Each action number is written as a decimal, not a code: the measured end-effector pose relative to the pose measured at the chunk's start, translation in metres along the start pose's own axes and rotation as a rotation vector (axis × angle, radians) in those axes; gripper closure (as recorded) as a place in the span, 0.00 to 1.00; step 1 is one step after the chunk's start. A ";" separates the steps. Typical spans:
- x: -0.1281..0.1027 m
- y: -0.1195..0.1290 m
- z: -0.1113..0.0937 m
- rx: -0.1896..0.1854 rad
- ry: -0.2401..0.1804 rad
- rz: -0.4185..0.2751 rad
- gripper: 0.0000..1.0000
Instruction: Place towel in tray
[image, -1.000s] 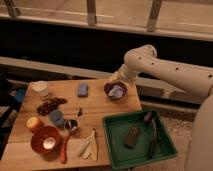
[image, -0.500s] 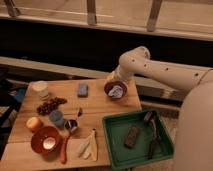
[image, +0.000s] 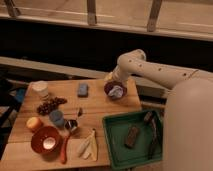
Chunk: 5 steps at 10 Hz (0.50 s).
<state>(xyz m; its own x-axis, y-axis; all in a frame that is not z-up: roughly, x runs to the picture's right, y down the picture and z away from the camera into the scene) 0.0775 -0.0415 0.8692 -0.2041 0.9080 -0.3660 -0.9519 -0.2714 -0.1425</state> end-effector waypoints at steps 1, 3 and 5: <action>-0.004 0.004 0.010 -0.026 0.012 0.011 0.22; -0.010 0.012 0.029 -0.069 0.038 0.034 0.22; -0.011 0.019 0.035 -0.087 0.048 0.037 0.22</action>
<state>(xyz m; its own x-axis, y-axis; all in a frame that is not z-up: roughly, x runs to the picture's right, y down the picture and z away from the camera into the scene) 0.0531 -0.0456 0.9028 -0.2261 0.8810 -0.4157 -0.9200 -0.3334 -0.2062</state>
